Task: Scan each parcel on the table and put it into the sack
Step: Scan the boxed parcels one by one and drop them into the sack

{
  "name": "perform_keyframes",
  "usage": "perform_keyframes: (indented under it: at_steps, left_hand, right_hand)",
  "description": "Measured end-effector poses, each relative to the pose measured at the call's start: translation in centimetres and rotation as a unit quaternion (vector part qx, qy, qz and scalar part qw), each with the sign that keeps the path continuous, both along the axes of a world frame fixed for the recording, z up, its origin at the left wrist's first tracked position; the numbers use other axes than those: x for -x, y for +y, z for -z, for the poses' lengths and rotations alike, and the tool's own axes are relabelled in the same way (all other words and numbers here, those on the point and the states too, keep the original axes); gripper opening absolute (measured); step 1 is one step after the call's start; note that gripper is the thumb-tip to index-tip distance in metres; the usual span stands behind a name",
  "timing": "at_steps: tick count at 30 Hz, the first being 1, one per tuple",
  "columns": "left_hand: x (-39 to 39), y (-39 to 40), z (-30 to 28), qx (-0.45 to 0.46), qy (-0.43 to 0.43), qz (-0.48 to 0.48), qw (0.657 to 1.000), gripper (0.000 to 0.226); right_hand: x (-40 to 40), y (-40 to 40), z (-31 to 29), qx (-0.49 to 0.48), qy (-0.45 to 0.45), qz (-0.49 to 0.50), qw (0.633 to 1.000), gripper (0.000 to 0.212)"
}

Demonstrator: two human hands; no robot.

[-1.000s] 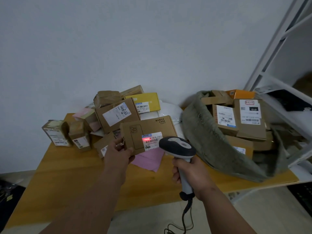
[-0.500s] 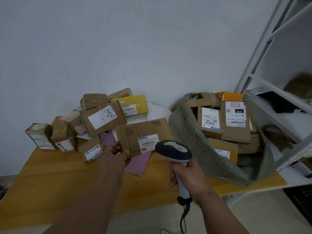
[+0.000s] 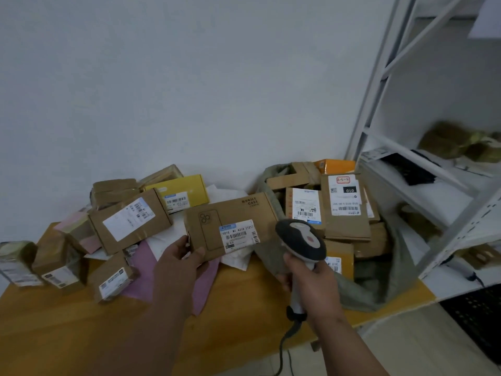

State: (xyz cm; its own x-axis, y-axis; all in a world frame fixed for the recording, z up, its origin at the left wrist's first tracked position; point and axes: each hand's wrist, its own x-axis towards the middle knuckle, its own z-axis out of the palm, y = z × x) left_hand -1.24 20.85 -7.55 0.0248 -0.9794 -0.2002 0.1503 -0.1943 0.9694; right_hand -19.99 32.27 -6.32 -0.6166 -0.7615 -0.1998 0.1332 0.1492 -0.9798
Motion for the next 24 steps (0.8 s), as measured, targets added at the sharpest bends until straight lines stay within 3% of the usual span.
perform_keyframes:
  at_steps: [3, 10, 15, 20, 24]
  left_hand:
    - [2.1, -1.4, -0.7, 0.003, 0.015, 0.037, 0.999, 0.048]
    - [8.0, -4.7, -2.2, 0.006, 0.012, 0.166, 0.986, 0.038]
    - [12.1, -7.0, -2.8, 0.031, -0.06, 0.229, 0.971, 0.036]
    - [16.3, -7.9, -3.4, 0.089, -0.117, 0.257, 0.955, 0.029]
    - [19.9, -9.7, -4.2, 0.153, -0.204, 0.259, 0.932, 0.045]
  right_hand:
    - [1.9, -0.9, 0.1, 0.015, -0.011, 0.065, 0.998, 0.007]
    - [6.2, -2.8, -0.2, 0.059, -0.089, 0.179, 0.978, 0.03]
    - [9.2, -3.4, 0.6, 0.049, -0.078, 0.228, 0.969, 0.02]
    - [11.5, -4.0, 2.3, 0.044, -0.081, 0.292, 0.952, 0.035]
    - [14.4, -4.8, 1.8, 0.059, -0.08, 0.243, 0.965, 0.032]
